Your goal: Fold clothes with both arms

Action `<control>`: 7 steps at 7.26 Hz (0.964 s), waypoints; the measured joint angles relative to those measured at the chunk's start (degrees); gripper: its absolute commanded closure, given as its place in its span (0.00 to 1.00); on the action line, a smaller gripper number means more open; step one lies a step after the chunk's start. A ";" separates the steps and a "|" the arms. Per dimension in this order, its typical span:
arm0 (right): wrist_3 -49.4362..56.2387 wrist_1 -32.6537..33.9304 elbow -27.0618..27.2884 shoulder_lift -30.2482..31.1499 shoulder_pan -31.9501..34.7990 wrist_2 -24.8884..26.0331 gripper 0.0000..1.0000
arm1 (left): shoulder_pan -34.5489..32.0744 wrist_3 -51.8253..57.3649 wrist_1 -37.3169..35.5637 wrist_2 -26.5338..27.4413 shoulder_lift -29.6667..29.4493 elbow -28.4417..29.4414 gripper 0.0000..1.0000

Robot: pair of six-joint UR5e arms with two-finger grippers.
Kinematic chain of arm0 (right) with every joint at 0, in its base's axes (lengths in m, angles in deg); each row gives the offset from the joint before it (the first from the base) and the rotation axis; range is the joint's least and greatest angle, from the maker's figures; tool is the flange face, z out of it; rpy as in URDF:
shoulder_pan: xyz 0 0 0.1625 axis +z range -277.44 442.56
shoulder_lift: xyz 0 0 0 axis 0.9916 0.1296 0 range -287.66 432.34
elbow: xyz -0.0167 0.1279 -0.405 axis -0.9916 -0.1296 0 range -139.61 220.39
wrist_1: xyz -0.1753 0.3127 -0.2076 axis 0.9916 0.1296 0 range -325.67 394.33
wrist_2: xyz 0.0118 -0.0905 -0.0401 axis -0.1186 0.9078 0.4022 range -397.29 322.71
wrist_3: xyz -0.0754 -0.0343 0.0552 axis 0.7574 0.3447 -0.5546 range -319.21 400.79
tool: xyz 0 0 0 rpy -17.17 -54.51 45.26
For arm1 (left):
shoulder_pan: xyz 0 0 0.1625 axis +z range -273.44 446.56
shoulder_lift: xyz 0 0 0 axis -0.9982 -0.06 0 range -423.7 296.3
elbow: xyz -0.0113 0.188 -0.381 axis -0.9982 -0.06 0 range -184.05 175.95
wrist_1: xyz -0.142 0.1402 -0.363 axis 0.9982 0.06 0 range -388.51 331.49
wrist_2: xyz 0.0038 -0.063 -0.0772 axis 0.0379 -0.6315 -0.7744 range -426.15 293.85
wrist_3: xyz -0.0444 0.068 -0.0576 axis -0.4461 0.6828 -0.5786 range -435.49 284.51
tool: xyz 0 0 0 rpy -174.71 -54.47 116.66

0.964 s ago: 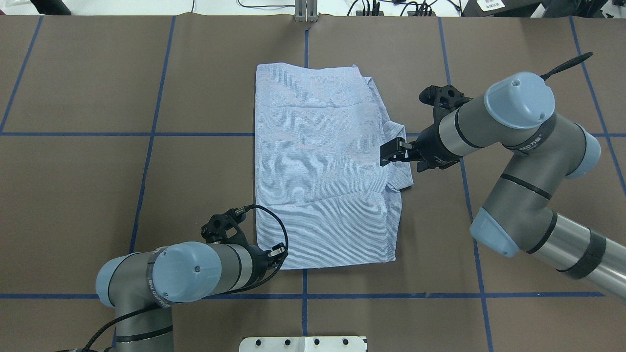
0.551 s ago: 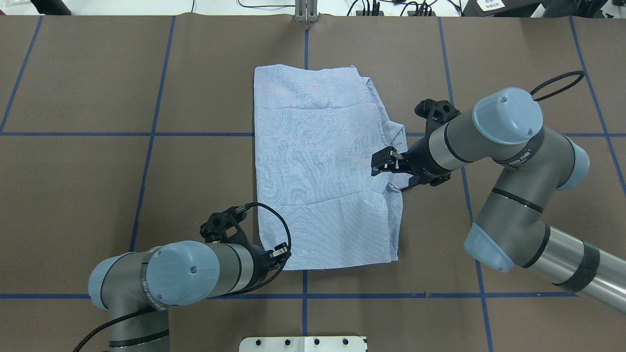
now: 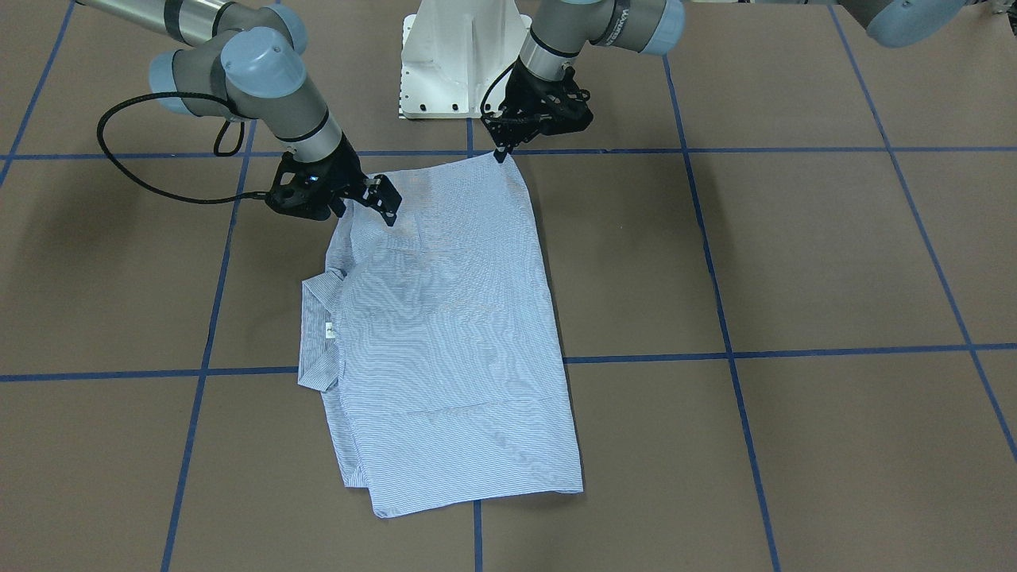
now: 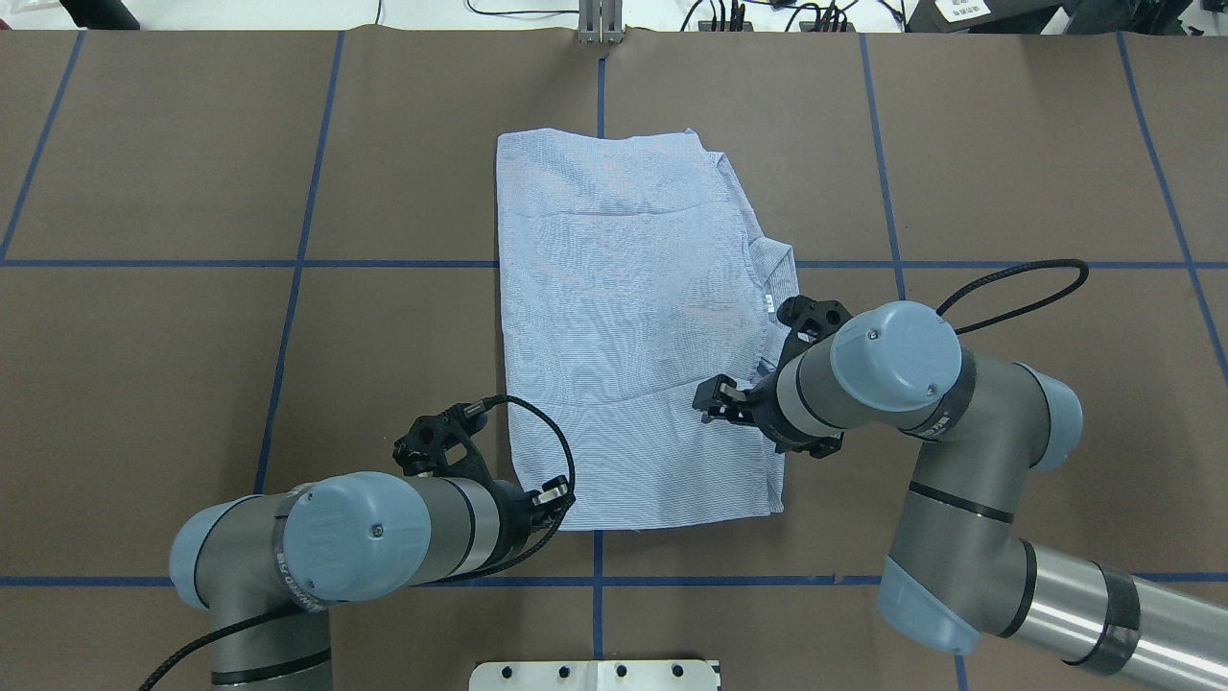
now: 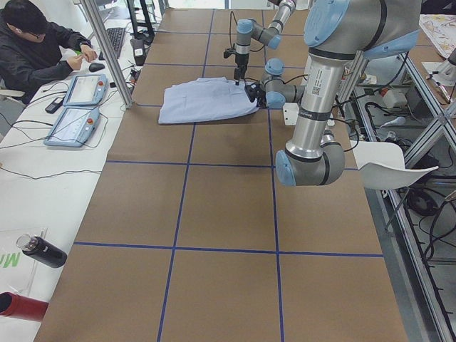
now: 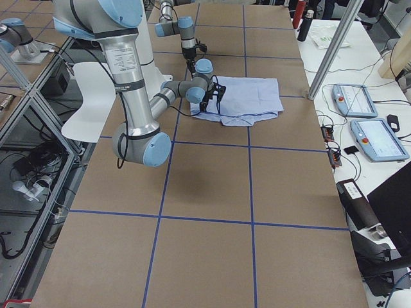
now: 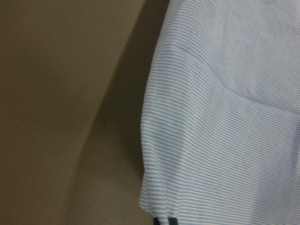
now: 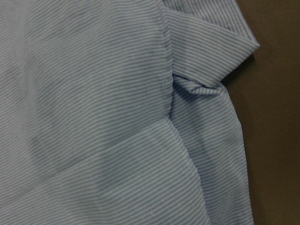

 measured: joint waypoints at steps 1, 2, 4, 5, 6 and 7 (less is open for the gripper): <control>-0.31 2.55 1.02 0.07 -0.99 0.57 0.00 | 0.00 0.00 0.00 0.00 -0.03 -0.01 1.00; -0.51 4.34 1.50 0.34 -2.13 0.95 0.00 | 0.00 0.00 0.00 0.00 -0.04 -0.01 1.00; -0.71 5.73 1.57 1.05 -4.12 2.13 0.00 | 0.00 0.00 0.00 0.00 -0.05 -0.01 1.00; -0.68 5.89 1.49 1.14 -4.60 2.34 0.00 | 0.00 0.00 -0.01 0.00 -0.06 -0.01 1.00; -0.65 5.94 1.47 1.14 -4.98 2.40 0.05 | 0.00 0.00 -0.01 0.00 -0.06 -0.01 1.00; -0.67 5.96 1.47 1.10 -5.39 2.49 0.18 | 0.00 0.00 -0.01 0.00 -0.06 -0.01 1.00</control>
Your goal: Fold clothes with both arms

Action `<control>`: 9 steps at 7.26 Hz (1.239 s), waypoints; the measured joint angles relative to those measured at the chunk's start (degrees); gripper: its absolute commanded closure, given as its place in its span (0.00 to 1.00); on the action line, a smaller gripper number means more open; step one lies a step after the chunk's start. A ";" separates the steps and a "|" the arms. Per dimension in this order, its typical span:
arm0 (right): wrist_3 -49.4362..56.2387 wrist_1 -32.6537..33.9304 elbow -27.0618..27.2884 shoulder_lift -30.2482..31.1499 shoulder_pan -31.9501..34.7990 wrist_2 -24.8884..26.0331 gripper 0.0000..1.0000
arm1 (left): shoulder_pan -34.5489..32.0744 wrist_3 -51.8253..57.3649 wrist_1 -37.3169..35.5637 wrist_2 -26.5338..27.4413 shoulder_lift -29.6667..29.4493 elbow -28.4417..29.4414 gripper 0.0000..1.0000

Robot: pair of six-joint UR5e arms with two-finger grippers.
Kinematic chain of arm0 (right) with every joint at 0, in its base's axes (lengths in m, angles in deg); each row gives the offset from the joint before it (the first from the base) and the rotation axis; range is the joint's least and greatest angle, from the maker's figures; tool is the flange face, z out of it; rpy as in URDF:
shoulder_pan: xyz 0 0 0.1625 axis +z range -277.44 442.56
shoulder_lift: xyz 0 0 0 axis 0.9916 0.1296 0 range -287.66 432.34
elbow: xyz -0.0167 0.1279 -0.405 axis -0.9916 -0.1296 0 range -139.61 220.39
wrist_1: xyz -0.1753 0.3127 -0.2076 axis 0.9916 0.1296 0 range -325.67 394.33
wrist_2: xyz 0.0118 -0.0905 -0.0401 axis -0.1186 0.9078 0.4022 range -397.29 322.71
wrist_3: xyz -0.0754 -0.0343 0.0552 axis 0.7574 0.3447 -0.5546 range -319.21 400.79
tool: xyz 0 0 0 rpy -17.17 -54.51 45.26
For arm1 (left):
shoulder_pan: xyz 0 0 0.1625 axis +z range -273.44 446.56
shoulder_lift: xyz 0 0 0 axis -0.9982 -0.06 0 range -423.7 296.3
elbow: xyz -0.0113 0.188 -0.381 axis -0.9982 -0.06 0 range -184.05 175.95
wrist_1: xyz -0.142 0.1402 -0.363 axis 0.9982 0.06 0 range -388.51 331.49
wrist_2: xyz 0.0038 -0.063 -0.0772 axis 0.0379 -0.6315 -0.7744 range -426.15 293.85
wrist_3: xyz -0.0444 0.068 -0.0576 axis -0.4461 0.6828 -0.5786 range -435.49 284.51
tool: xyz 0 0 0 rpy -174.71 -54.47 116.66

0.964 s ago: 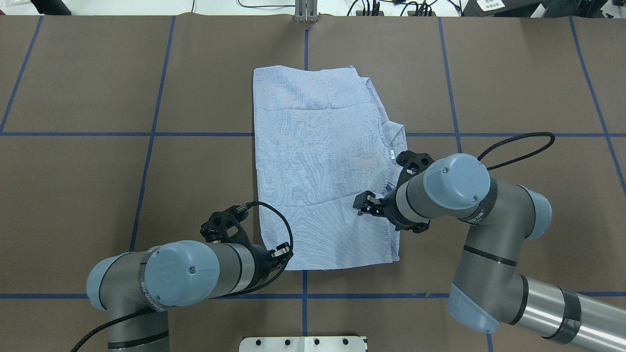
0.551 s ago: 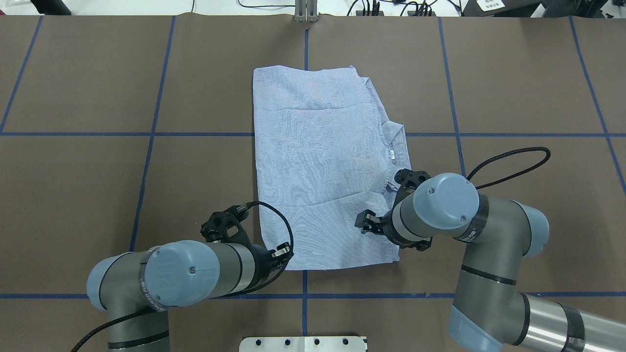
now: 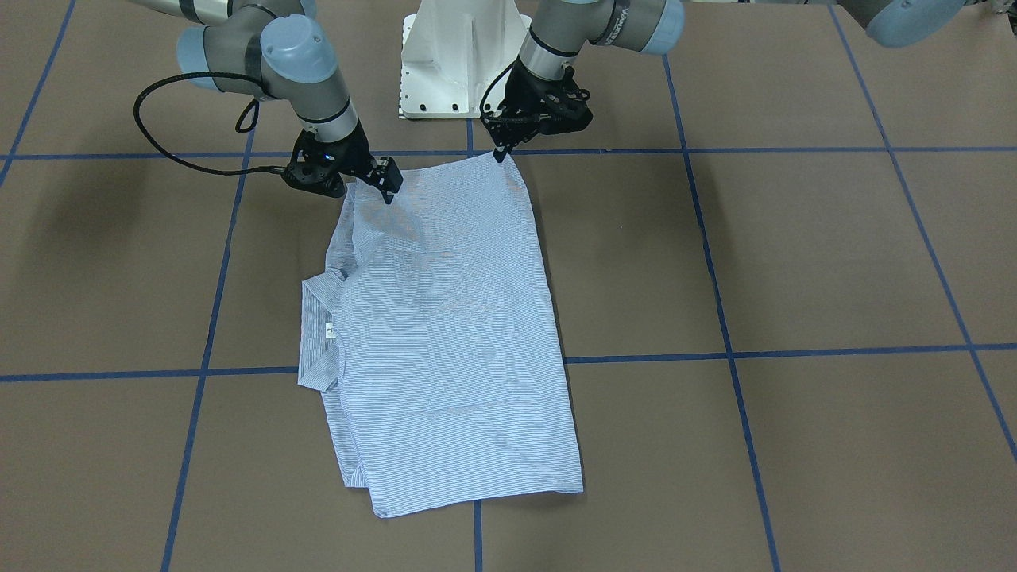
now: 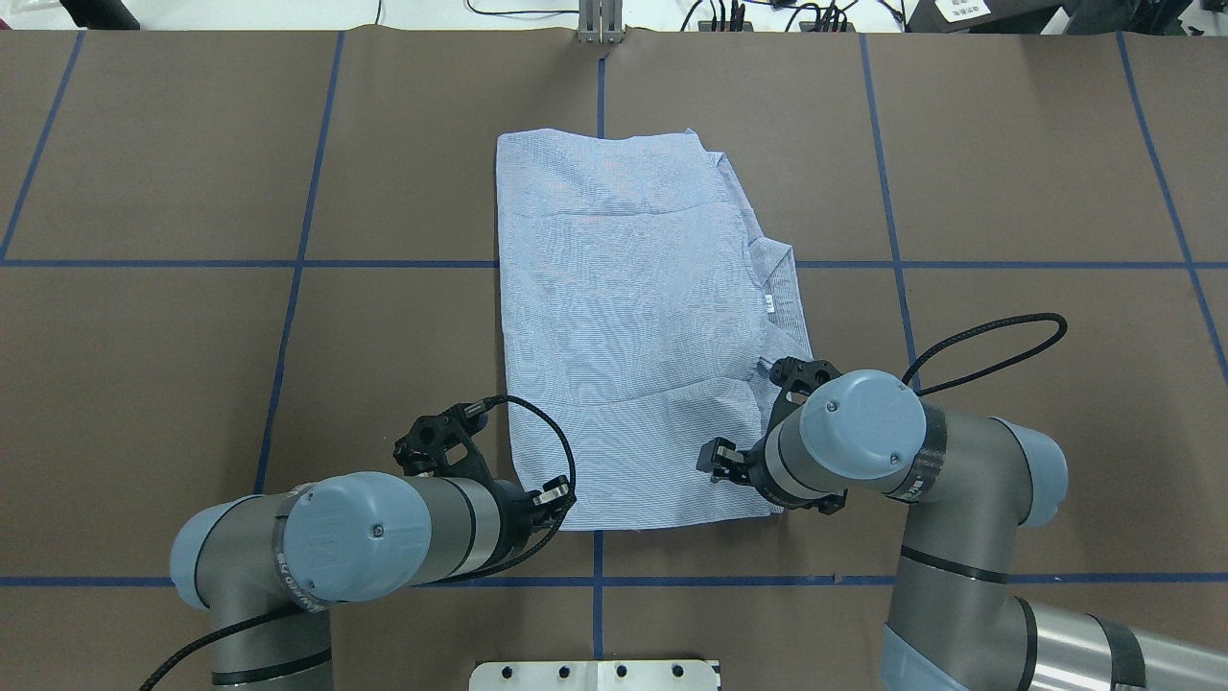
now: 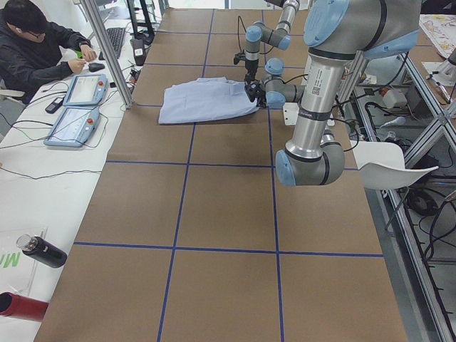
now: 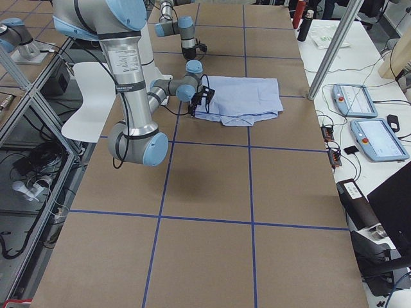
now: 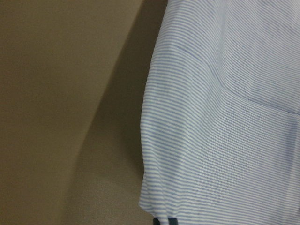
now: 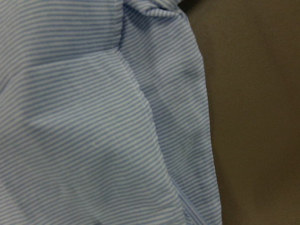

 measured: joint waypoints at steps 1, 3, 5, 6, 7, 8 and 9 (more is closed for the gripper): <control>-0.05 0.00 0.03 -0.12 -0.19 0.02 0.21 | 0.00 0.00 0.00 0.00 0.00 0.00 1.00; -0.03 0.01 0.06 -0.17 -0.27 -0.04 0.22 | 0.00 0.00 0.00 0.00 0.00 0.00 1.00; 0.00 0.01 0.19 -0.09 -0.19 -0.32 0.31 | 0.00 0.00 0.00 0.00 -0.04 -0.03 1.00; 0.00 0.03 0.24 -0.15 -0.15 -0.47 0.35 | 0.00 0.00 0.00 0.00 -0.02 -0.06 1.00; 0.00 0.06 0.27 -0.31 -0.13 -0.54 0.35 | 0.00 0.00 0.00 0.00 -0.01 -0.07 1.00; 0.00 0.08 0.25 -0.35 -0.14 -0.55 0.35 | 0.00 0.00 0.00 0.00 0.00 -0.08 1.00; 0.00 0.09 0.21 -0.29 -0.15 -0.55 0.42 | 0.00 0.00 0.00 0.00 0.00 -0.09 1.00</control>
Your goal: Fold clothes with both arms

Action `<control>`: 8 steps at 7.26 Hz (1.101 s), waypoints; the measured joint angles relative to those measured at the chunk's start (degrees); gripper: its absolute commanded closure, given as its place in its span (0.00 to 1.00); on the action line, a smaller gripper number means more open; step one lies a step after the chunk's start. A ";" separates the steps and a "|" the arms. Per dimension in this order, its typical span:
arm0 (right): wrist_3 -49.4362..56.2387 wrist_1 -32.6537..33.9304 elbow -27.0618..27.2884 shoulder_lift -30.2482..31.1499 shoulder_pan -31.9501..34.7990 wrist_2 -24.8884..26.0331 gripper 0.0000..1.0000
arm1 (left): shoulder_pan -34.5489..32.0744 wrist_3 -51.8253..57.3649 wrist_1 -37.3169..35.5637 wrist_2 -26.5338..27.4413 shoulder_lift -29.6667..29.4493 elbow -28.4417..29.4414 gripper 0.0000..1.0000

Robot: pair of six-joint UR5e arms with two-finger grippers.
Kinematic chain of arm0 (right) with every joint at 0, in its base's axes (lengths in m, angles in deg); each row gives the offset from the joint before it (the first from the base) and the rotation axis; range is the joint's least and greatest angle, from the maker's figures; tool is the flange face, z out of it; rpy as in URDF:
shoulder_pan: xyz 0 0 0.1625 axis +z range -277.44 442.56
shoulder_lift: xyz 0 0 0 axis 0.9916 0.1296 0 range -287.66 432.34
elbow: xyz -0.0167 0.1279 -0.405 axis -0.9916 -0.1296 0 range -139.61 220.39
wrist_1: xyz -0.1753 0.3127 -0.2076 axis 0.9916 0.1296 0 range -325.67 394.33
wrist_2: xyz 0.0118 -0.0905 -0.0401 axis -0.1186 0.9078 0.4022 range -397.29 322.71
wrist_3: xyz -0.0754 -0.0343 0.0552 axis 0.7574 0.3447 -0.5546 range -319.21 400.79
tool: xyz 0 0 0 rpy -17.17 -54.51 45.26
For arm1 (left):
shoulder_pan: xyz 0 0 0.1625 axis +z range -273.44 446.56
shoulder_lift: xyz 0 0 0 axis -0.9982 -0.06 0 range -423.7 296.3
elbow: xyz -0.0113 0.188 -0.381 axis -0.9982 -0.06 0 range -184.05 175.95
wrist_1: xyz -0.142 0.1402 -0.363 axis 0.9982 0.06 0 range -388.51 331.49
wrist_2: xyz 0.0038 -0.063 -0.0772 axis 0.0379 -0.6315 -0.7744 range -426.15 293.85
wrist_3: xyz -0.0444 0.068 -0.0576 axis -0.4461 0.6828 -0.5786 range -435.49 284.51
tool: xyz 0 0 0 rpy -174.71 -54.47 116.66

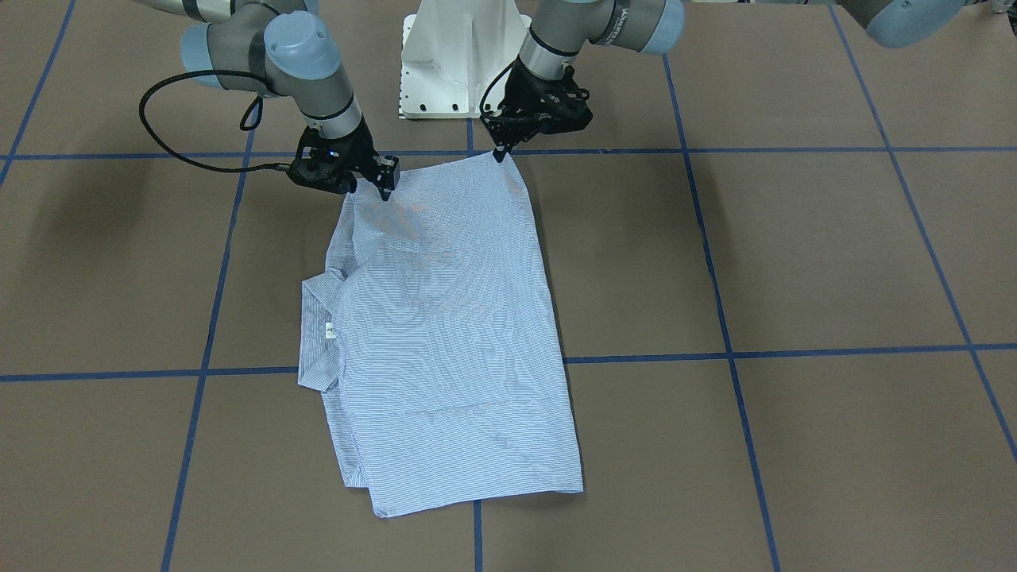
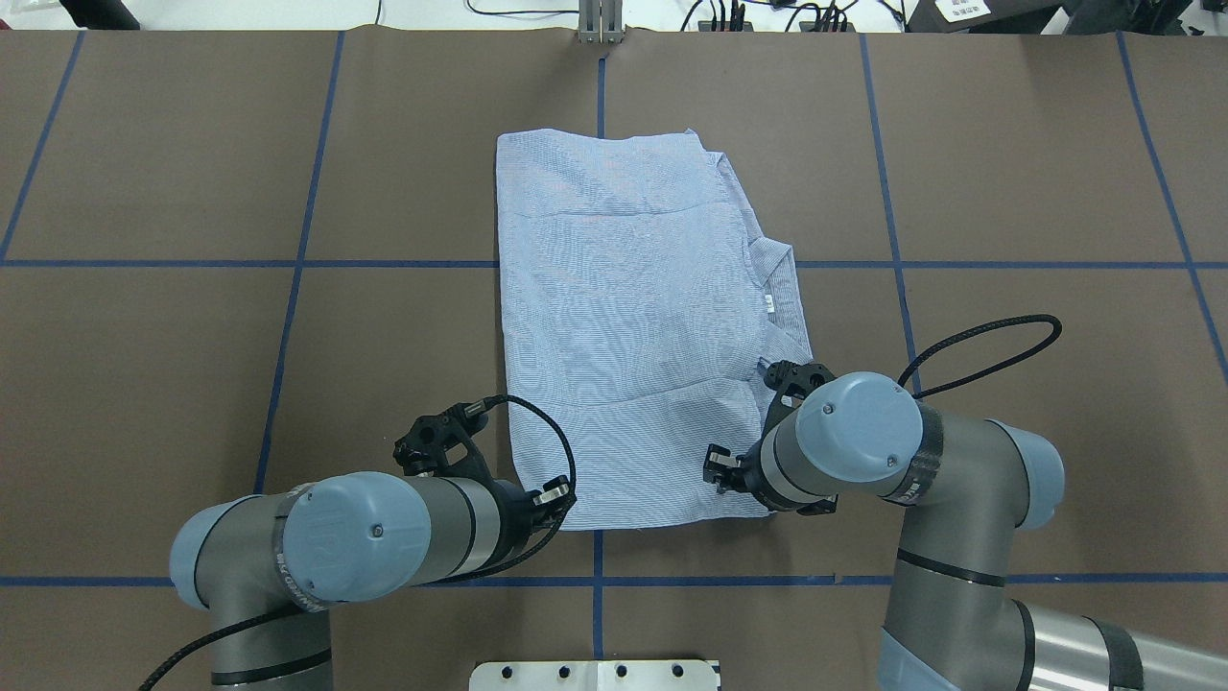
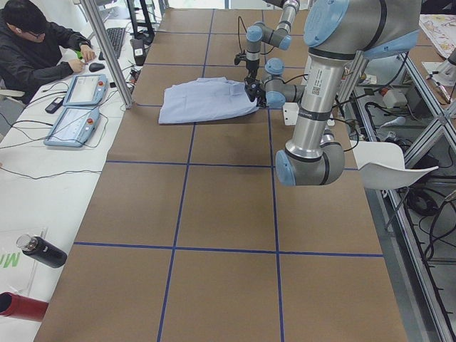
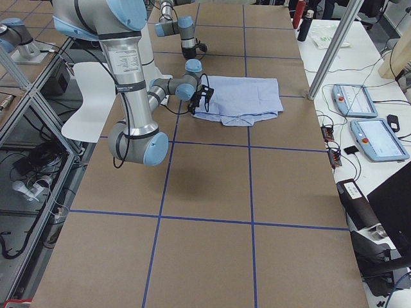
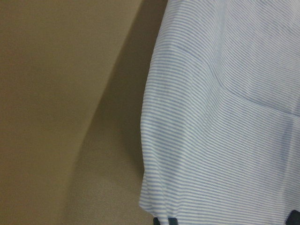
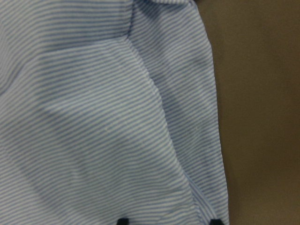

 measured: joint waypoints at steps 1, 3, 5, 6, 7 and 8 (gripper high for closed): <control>0.00 0.00 -0.05 0.01 -0.01 0.00 0.56 | 0.00 0.00 0.00 0.00 0.00 0.00 1.00; 0.00 0.00 -0.12 -0.06 -0.05 0.02 0.94 | 0.00 0.00 0.00 0.00 0.00 0.00 1.00; 0.00 0.01 -0.05 -0.13 -0.06 0.16 1.00 | 0.00 0.00 0.00 0.00 0.00 0.00 1.00; 0.00 0.00 -0.01 -0.17 -0.06 0.22 1.00 | 0.00 0.00 0.00 0.00 0.03 0.00 1.00; 0.00 0.01 0.02 -0.21 -0.06 0.25 1.00 | 0.00 0.00 0.00 0.00 0.06 0.00 1.00; 0.00 0.01 0.03 -0.25 -0.06 0.23 1.00 | 0.00 0.00 0.00 0.00 0.07 0.00 1.00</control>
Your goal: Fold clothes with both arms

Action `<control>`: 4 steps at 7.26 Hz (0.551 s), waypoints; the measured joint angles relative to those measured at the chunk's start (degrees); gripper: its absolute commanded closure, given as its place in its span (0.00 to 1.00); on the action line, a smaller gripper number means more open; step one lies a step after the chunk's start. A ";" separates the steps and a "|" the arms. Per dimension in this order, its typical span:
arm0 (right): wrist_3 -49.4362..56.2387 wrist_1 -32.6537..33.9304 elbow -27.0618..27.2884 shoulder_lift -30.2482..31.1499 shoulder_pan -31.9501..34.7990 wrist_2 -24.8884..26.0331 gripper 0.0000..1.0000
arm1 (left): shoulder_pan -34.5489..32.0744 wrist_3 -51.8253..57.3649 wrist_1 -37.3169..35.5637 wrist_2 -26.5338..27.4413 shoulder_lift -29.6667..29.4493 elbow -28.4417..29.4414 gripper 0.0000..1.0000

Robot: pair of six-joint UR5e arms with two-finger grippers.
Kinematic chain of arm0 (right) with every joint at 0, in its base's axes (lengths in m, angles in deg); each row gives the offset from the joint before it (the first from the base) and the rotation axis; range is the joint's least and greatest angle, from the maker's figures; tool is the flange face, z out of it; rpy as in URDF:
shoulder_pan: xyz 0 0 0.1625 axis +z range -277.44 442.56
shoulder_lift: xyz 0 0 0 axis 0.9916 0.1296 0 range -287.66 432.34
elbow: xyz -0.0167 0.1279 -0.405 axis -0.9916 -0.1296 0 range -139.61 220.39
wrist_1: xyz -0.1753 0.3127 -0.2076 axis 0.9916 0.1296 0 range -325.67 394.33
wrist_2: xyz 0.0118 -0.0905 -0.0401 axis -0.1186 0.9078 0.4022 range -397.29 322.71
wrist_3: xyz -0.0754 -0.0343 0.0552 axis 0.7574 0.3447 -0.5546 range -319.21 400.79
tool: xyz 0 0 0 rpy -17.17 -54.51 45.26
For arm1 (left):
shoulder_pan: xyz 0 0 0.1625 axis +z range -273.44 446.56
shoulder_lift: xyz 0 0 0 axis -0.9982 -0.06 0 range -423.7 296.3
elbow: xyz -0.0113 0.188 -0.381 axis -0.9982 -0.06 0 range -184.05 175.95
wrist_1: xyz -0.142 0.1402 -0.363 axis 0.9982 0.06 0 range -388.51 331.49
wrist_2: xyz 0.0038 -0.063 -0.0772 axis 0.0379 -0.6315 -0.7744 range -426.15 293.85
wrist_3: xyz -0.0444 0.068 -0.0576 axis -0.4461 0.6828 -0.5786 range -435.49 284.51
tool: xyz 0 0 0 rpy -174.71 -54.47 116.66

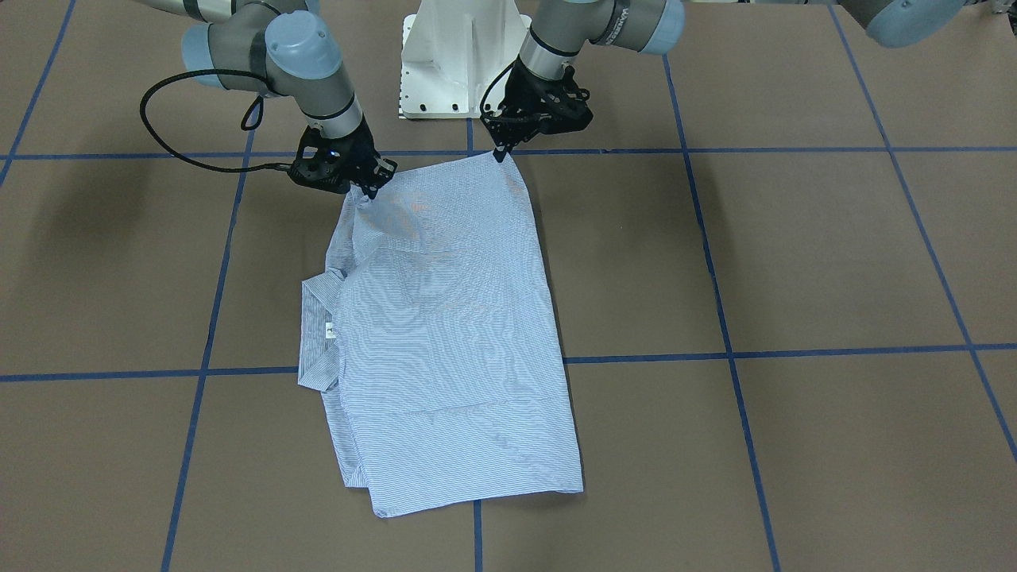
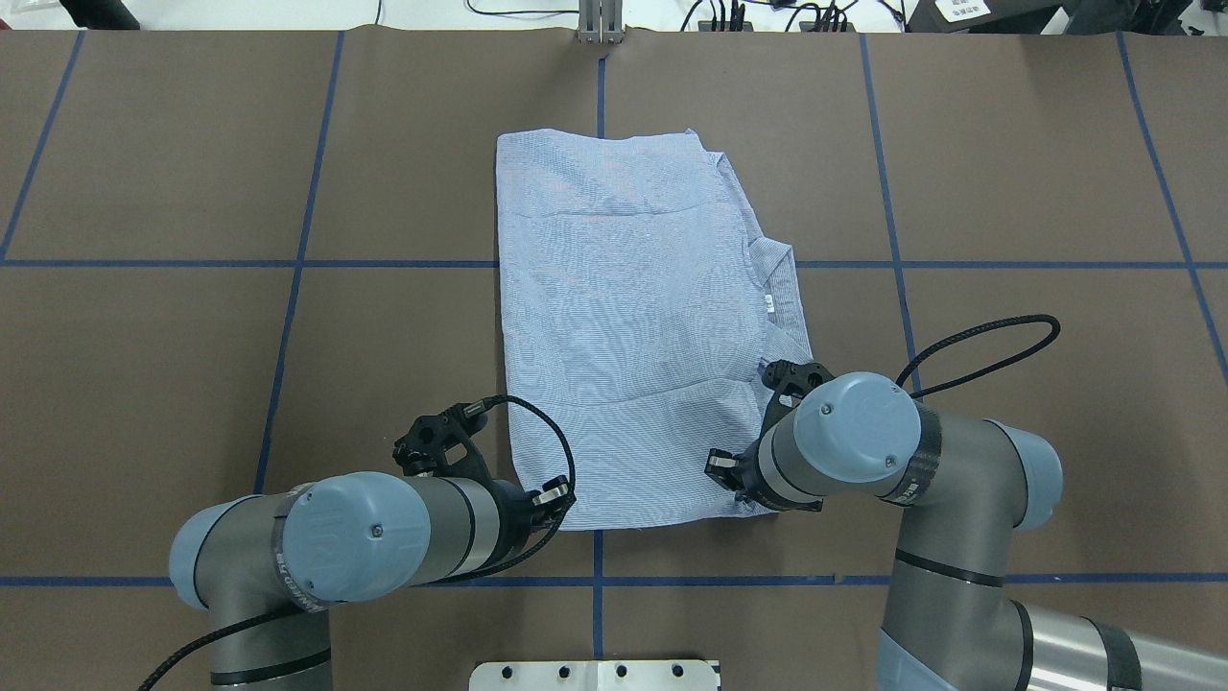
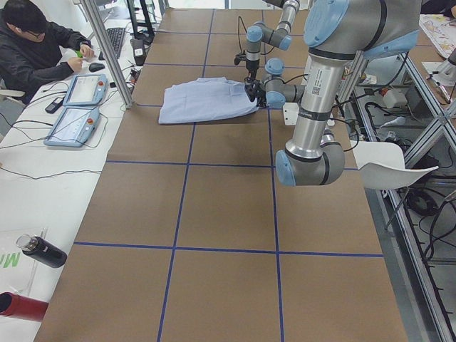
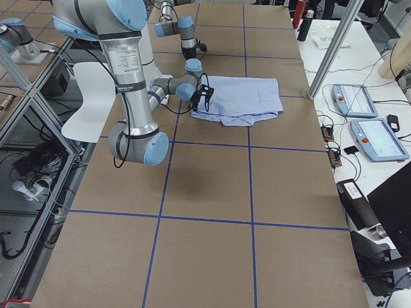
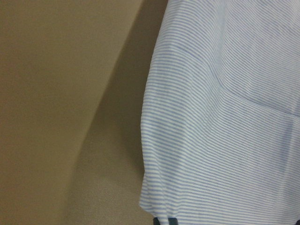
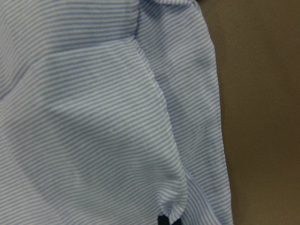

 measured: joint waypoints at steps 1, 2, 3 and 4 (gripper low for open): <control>0.00 0.00 0.07 -0.05 0.01 -0.12 1.00 | 0.00 0.00 0.00 -0.02 -0.01 -0.03 1.00; 0.02 0.00 0.38 0.04 0.08 -0.27 1.00 | 0.00 0.00 0.00 -0.13 -0.04 -0.19 1.00; 0.06 0.00 1.09 0.30 0.20 -0.44 1.00 | 0.00 0.00 -0.02 -0.37 -0.06 -0.44 1.00; 0.08 0.00 1.85 0.58 0.34 -0.57 1.00 | 0.00 0.00 -0.04 -0.66 -0.07 -0.65 1.00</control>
